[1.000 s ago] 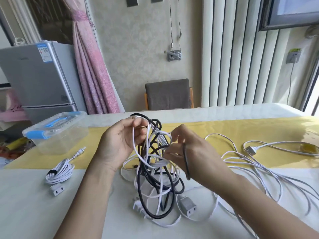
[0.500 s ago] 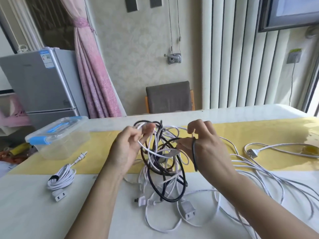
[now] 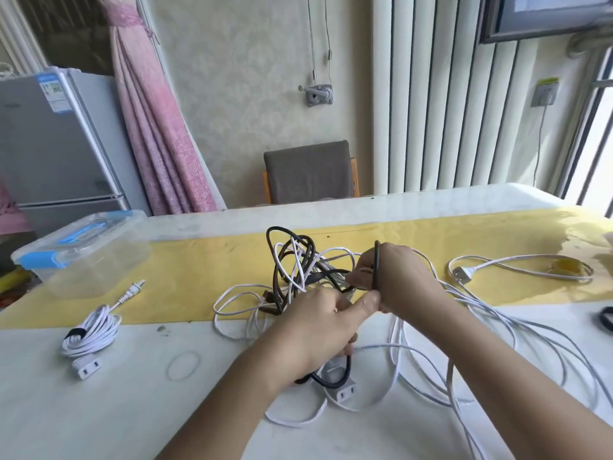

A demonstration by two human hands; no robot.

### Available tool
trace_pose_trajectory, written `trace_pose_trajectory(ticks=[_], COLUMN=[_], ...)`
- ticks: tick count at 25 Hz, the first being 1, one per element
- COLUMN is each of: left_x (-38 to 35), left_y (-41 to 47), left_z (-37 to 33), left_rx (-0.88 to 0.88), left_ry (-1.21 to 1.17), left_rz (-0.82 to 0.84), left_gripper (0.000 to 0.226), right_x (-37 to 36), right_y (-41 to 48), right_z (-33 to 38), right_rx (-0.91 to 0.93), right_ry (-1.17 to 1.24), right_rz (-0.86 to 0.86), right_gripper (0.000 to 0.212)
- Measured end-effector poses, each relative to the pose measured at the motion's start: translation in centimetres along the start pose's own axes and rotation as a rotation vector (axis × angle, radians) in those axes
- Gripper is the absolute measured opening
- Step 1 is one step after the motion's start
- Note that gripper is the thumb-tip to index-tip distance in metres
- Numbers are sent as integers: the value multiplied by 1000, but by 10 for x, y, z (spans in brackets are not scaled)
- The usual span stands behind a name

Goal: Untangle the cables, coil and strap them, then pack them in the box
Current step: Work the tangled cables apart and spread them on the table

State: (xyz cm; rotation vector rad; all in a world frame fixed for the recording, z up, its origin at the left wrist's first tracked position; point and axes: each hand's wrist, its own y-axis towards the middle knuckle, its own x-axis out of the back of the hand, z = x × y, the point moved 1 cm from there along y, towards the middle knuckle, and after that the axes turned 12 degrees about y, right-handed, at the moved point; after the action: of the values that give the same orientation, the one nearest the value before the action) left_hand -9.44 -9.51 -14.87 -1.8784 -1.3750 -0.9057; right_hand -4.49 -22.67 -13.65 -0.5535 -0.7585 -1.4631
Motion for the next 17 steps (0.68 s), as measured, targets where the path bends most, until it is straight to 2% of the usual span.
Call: trace_pose_trajectory(ticks=[2,4,6,8,9,11,12,14,17], left_x=[-8,-10,3,32,47,73,82,92,90], left_y=[-1,5,21,48,57,62,59,56,62], left_z=[3,13,36,69,85,111,120,139,149], left_rx=[-30,-121,-141,-186,-195,-174,-120,-8,41], left_ry=[364,714,880,794,675,324,161,-84,-131], left_rz=[-58,-201,-409,-702,-759,-656,-587,-574,-596], left_gripper=[46,35,27,30,35,38,36,33,29], right_x=[6,13,23,28,26,19,18,23,32], right_y=[1,2,3,3,2,1,2,8,18], right_z=[-3,-7,-12,-17,-18,-22,-24,-32,-45], right_rx=[-94,-124,-136,-155,-157,-154,-156,-191,-263], right_ry=[126,203,429,712,770,773,793,958,1185], right_rz=[85,138,226,393,506,700,730,643,440], right_gripper=[24,29,30,27,27,28,24,16,15])
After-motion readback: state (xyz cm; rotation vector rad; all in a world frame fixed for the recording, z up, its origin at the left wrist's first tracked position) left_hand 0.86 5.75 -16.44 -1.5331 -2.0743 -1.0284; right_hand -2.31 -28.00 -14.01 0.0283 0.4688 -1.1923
